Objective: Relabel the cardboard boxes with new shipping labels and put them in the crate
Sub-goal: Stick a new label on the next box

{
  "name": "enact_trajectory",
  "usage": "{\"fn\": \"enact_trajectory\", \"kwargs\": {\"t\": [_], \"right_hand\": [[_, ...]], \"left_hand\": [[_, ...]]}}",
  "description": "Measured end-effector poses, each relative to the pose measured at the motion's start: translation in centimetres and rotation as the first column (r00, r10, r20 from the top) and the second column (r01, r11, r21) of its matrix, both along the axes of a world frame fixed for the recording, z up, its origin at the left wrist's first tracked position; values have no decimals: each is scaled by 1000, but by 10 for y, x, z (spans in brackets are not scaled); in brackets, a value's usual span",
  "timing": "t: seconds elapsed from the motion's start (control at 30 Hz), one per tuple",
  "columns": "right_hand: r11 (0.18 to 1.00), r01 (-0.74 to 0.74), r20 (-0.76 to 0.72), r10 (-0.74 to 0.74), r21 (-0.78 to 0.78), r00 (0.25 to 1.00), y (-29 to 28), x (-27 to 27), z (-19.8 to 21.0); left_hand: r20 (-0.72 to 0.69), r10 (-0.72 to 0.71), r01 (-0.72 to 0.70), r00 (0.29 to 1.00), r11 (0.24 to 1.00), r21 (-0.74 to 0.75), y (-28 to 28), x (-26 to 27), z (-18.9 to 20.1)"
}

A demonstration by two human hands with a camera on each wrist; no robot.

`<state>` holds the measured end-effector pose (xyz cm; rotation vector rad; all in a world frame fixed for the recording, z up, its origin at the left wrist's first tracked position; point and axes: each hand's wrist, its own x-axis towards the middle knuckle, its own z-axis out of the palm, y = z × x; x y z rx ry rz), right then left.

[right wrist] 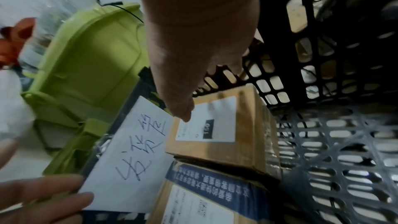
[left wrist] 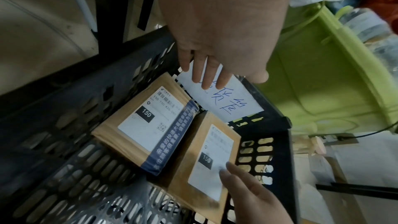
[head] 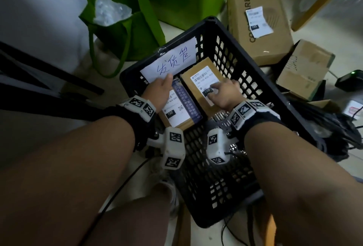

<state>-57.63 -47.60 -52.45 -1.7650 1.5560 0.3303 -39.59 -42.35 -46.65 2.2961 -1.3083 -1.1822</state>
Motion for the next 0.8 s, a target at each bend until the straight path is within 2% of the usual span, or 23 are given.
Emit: {"fn": "enact_trajectory", "kwargs": {"t": [0.1, 0.23, 0.4, 0.53, 0.63, 0.73, 0.8], "right_hand": [[993, -101, -20, 100, -66, 995, 6, 0, 45], [983, -122, 46, 130, -136, 990, 19, -1, 111], [954, -180, 19, 190, -240, 982, 42, 0, 207], [922, -191, -12, 199, -336, 980, 65, 5, 293], [863, -255, -51, 259, -435, 964, 81, 20, 357], [823, -307, -57, 320, -478, 946, 110, 47, 424], [800, -306, -11, 351, -516, 936, 130, 71, 458]], "left_hand": [[41, 3, -2, 999, 999, -35, 4, -10, 32], [73, 3, 7, 997, 991, -136, 18, -20, 84], [-69, -39, 23, 997, 975, -222, 41, -37, 158], [-139, -126, 67, 982, 928, -366, 71, -45, 244], [-189, -178, 63, 966, 867, -494, 99, -37, 320], [-223, -174, 9, 959, 805, -593, 130, -9, 387], [-184, -146, -6, 972, 770, -639, 155, 20, 421]]}}
